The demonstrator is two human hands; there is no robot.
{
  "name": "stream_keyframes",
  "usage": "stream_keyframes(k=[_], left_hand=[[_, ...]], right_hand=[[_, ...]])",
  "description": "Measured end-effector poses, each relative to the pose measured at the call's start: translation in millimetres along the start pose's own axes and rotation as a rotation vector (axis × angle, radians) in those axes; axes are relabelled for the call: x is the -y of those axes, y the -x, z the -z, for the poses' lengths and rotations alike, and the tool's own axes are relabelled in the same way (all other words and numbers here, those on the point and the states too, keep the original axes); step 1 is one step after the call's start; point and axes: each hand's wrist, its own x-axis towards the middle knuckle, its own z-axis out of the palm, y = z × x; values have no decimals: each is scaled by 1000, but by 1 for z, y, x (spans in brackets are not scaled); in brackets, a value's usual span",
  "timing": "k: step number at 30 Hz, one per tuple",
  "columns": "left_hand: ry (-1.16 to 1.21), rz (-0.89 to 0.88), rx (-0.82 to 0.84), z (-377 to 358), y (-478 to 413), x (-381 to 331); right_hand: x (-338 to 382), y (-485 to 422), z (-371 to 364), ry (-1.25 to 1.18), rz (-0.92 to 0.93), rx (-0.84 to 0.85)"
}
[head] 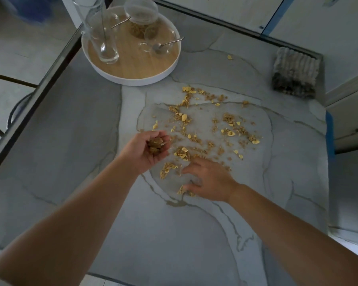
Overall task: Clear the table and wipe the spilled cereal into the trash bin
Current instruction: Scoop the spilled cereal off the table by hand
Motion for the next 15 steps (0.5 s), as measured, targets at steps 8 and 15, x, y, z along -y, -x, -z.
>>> stream_keyframes(k=[8, 15], left_hand=[[38, -14, -66, 13, 17, 33], [107, 42, -70, 20, 23, 51]], right_hand=[[15, 5, -24, 239, 151, 111], [27, -6, -17, -66, -26, -321]])
